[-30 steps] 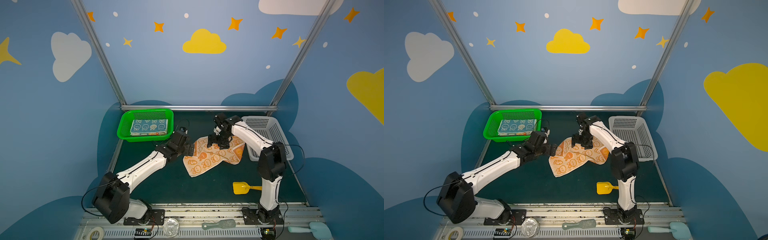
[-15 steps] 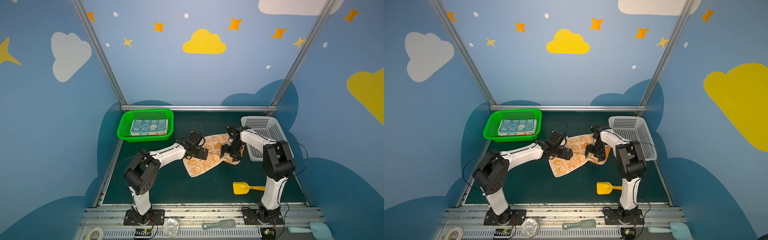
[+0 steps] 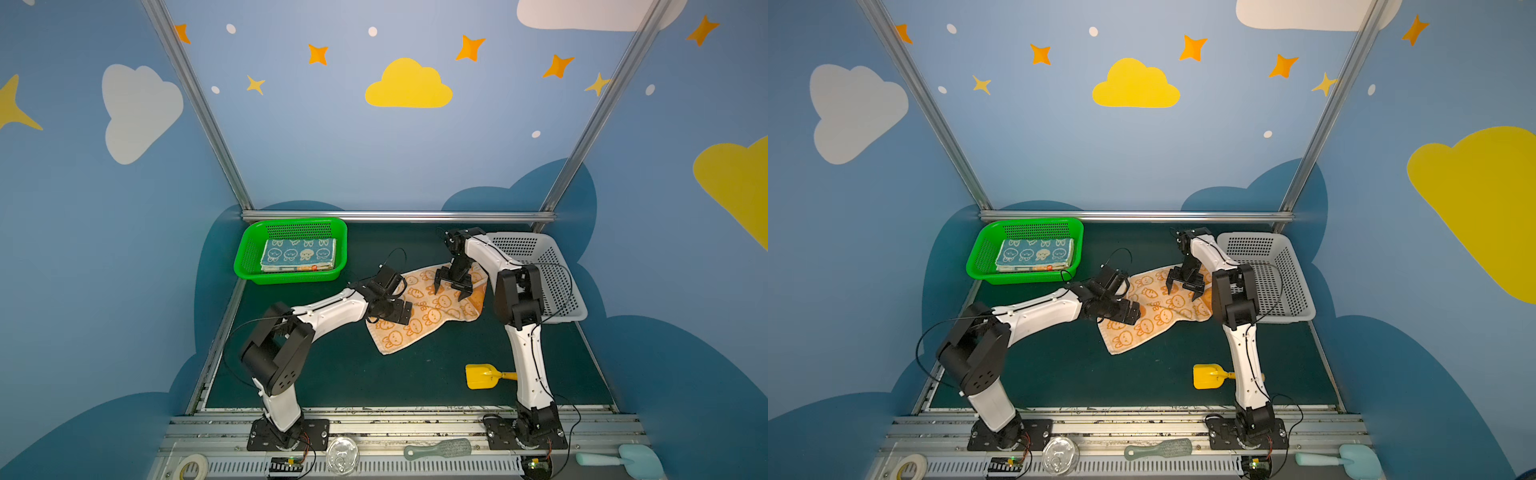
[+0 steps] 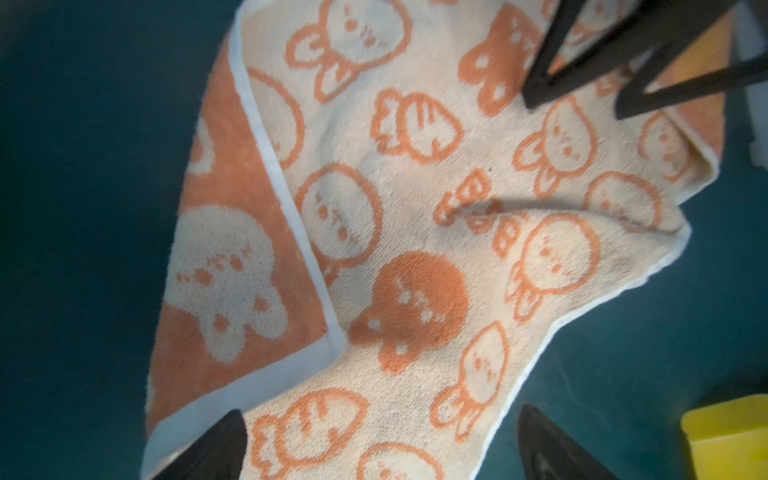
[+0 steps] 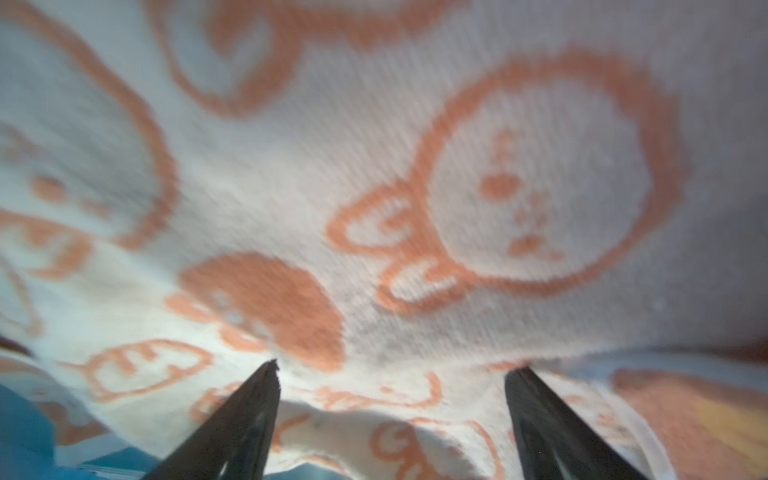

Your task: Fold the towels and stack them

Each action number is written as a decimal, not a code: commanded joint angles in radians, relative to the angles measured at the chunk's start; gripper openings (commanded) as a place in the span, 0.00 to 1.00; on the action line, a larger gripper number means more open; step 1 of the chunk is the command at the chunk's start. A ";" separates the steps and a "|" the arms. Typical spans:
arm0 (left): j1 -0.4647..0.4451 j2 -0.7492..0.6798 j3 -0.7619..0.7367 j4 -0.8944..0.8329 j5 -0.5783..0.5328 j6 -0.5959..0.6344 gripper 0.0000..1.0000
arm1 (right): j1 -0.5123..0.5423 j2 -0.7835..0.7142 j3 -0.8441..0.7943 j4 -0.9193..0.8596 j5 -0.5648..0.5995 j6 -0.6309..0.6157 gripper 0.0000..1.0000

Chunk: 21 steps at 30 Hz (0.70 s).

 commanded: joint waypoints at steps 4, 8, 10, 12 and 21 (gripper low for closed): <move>0.024 -0.058 0.000 -0.063 -0.011 0.024 1.00 | -0.007 0.204 0.400 -0.092 -0.018 -0.064 0.85; 0.030 -0.052 0.014 -0.099 -0.046 0.075 1.00 | -0.012 0.068 0.281 -0.049 -0.031 -0.071 0.85; 0.029 -0.034 0.021 -0.099 -0.053 0.084 1.00 | -0.017 -0.046 0.143 0.001 -0.041 -0.071 0.85; 0.029 -0.013 0.034 -0.103 -0.046 0.084 1.00 | -0.015 -0.165 -0.009 0.072 -0.063 -0.071 0.85; 0.035 0.019 0.077 -0.107 -0.036 0.085 1.00 | -0.007 -0.448 -0.493 0.209 -0.108 -0.057 0.85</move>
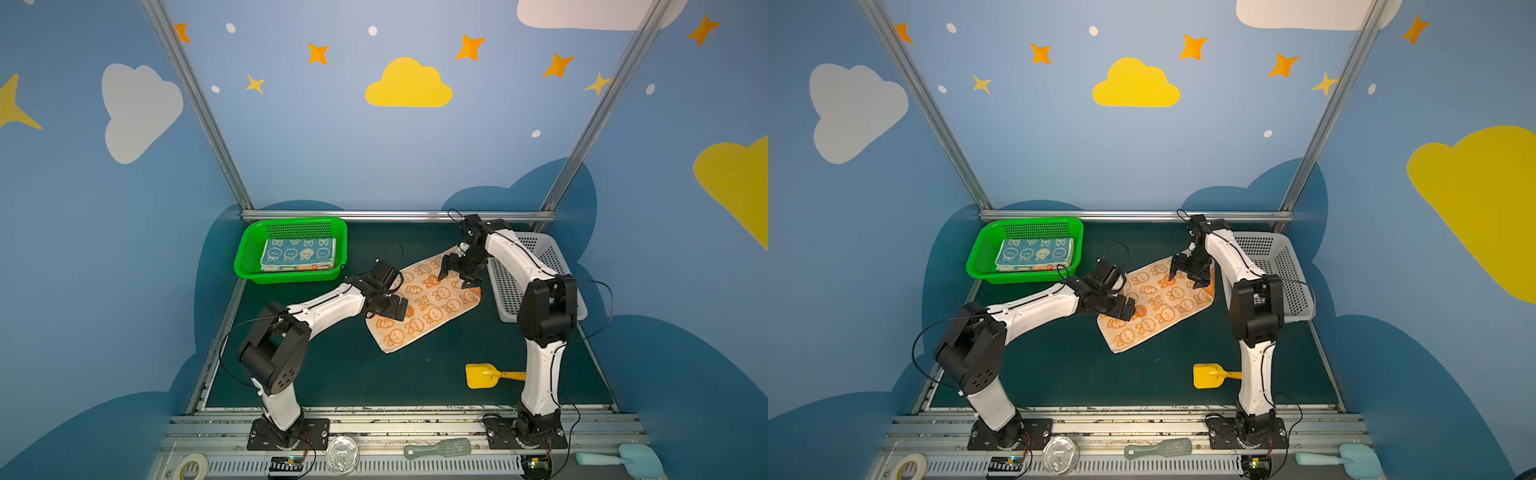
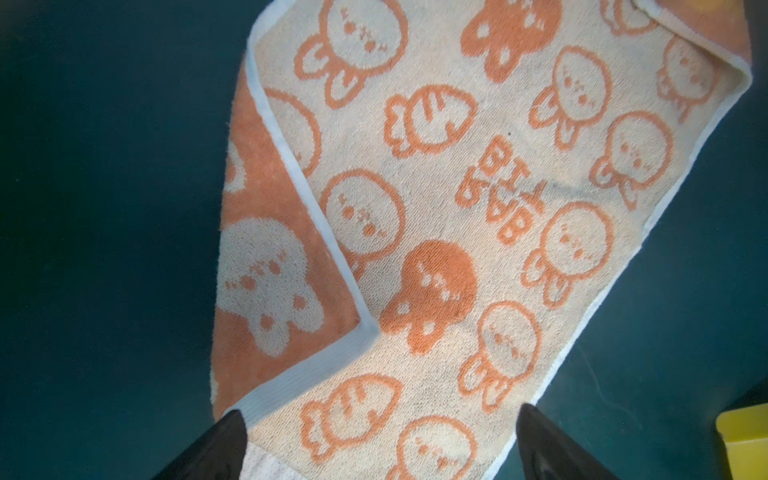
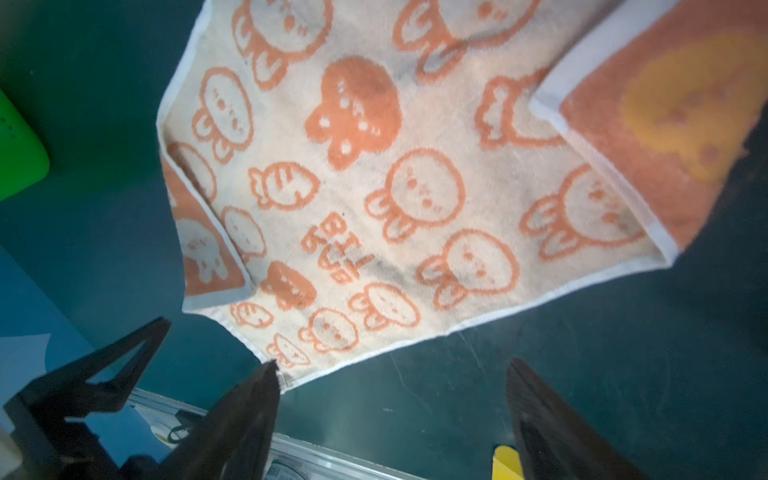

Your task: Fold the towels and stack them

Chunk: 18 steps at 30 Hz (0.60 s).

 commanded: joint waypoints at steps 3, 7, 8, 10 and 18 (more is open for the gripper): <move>0.007 0.003 0.034 -0.035 0.003 0.023 1.00 | -0.005 -0.023 -0.189 0.077 0.006 -0.002 0.85; 0.008 -0.013 0.019 -0.036 0.003 0.024 1.00 | -0.015 -0.041 -0.261 0.095 0.046 -0.017 0.85; 0.008 -0.016 0.014 -0.036 0.003 0.023 1.00 | -0.019 -0.047 -0.279 0.104 0.056 -0.019 0.85; 0.008 -0.023 0.005 -0.035 0.003 0.022 1.00 | -0.028 -0.041 -0.296 0.114 0.067 -0.026 0.85; 0.013 -0.051 -0.029 -0.024 0.019 0.001 1.00 | -0.074 0.075 -0.243 0.114 0.097 -0.019 0.85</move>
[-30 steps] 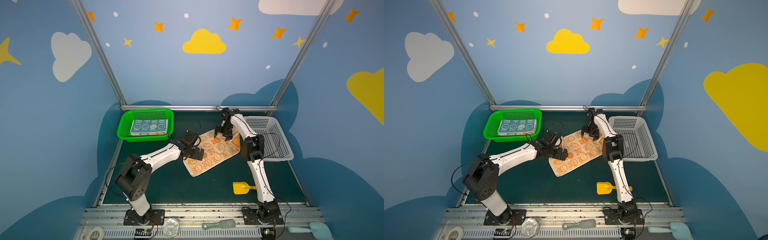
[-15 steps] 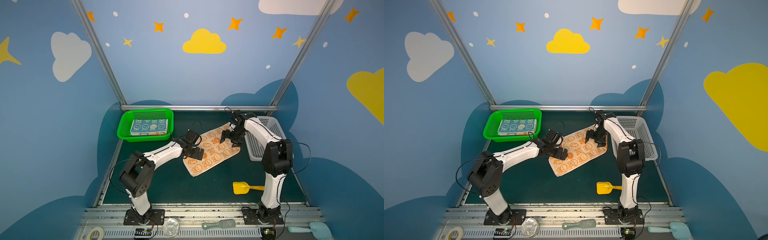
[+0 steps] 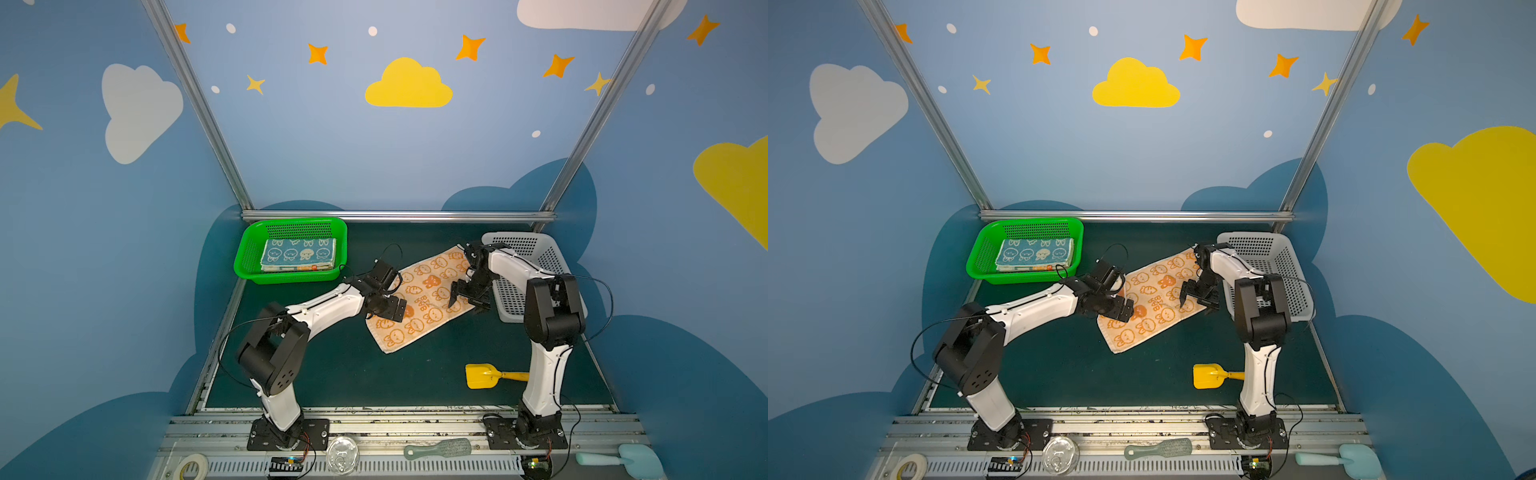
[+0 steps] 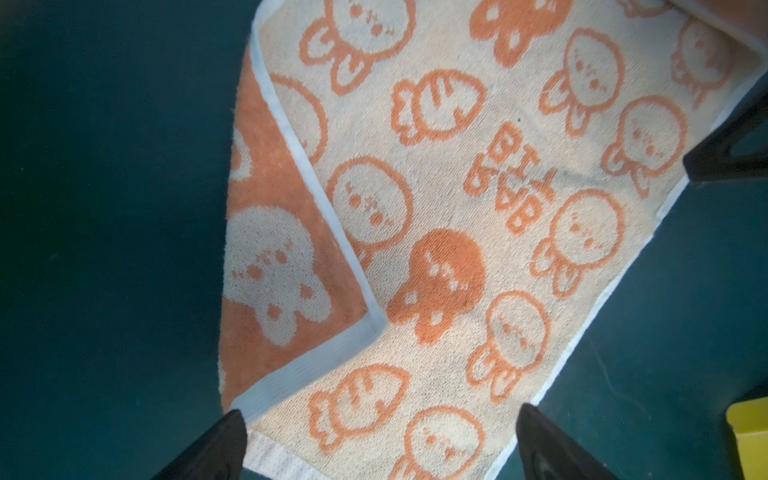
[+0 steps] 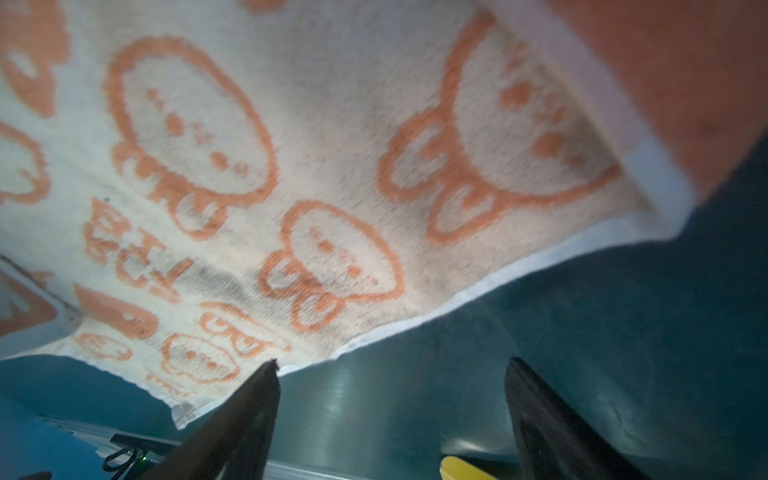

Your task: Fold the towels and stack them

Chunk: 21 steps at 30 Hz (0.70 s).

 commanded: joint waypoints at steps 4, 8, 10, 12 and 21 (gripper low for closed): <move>0.010 -0.053 -0.022 -0.021 -0.004 -0.002 1.00 | -0.025 0.107 0.081 0.007 0.029 0.006 0.85; 0.021 -0.060 -0.040 -0.017 -0.002 -0.005 1.00 | -0.032 0.173 0.155 -0.005 0.020 0.008 0.84; 0.021 -0.059 -0.048 -0.007 0.006 -0.013 1.00 | -0.032 0.207 0.200 -0.008 0.008 0.012 0.84; 0.021 -0.053 -0.056 0.010 0.029 -0.031 1.00 | -0.029 0.255 0.274 -0.021 -0.001 0.016 0.84; -0.043 -0.013 -0.079 0.082 0.118 -0.125 1.00 | -0.025 0.519 0.772 -0.157 -0.057 0.039 0.84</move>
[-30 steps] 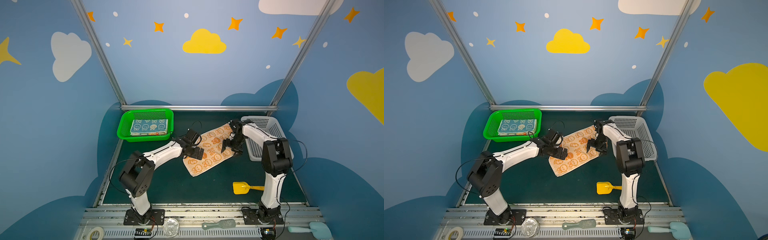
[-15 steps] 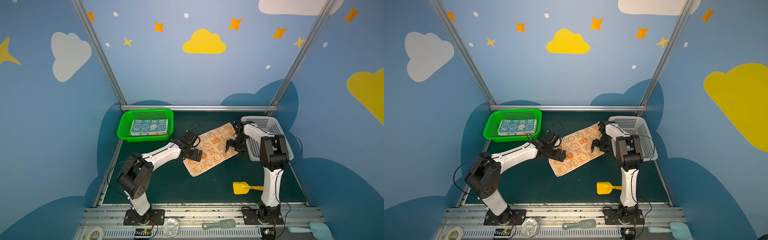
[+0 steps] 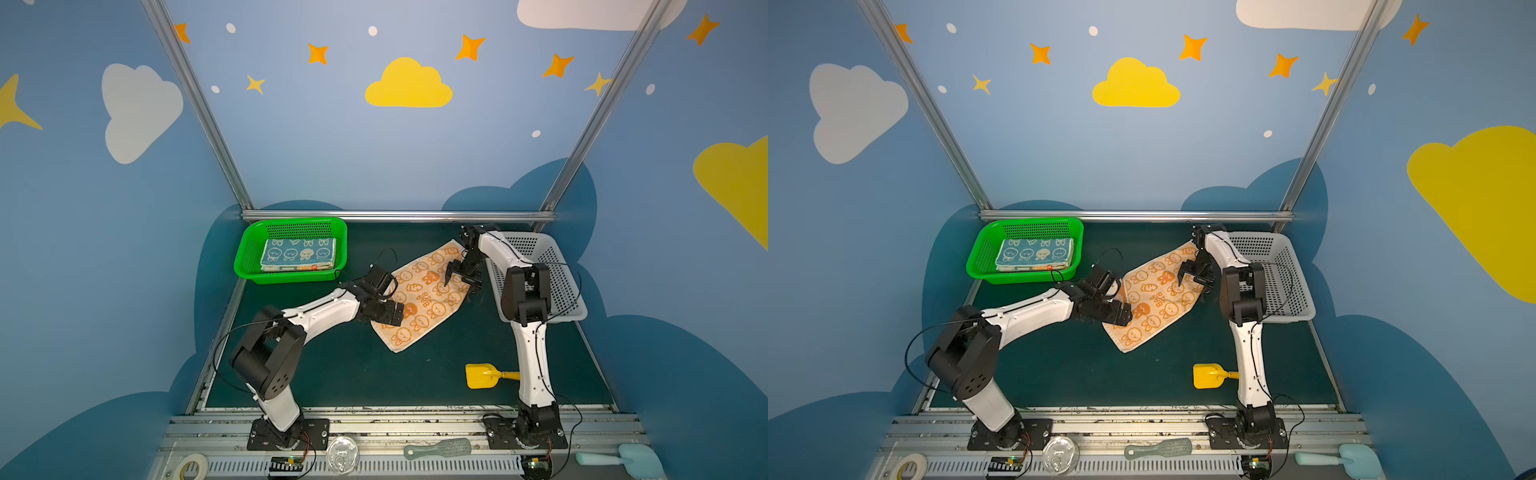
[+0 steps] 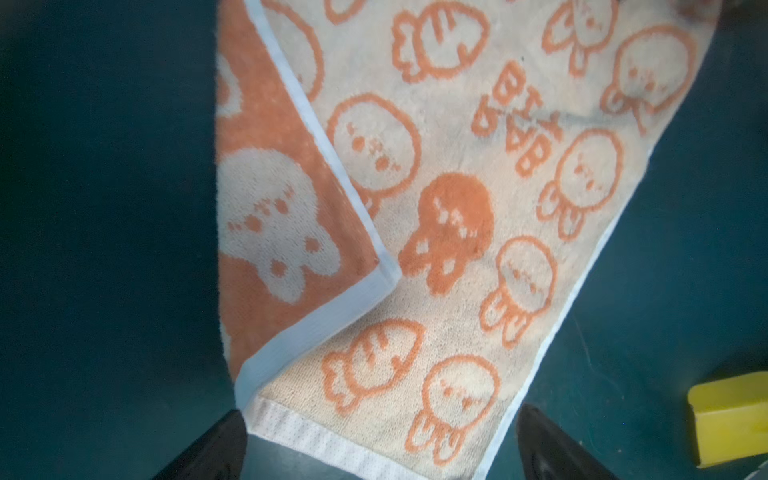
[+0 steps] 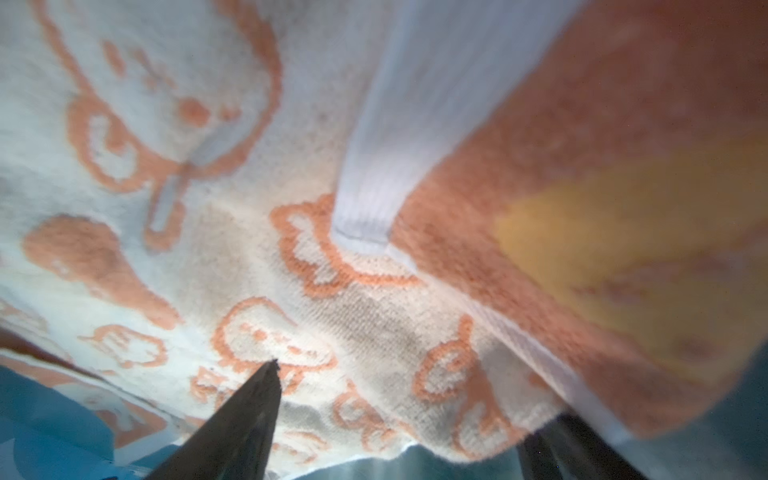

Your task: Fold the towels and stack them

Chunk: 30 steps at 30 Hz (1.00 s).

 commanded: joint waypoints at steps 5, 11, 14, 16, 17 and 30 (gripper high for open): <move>-0.101 0.110 0.051 0.090 0.101 -0.092 1.00 | 0.010 0.190 0.320 0.047 -0.143 -0.028 0.85; -0.141 0.229 0.178 0.085 0.136 -0.101 1.00 | -0.014 0.057 0.299 0.089 -0.171 -0.053 0.85; -0.150 0.274 0.228 0.081 0.152 -0.102 1.00 | -0.043 -0.043 0.225 0.092 -0.182 -0.054 0.86; -0.153 0.303 0.254 0.084 0.160 -0.105 1.00 | -0.065 -0.107 0.175 0.080 -0.186 -0.045 0.86; -0.154 0.318 0.265 0.089 0.168 -0.108 1.00 | -0.071 -0.130 0.157 0.069 -0.189 -0.041 0.86; -0.183 0.589 0.574 0.057 0.237 -0.126 1.00 | -0.164 -0.463 -0.125 0.045 -0.187 -0.040 0.86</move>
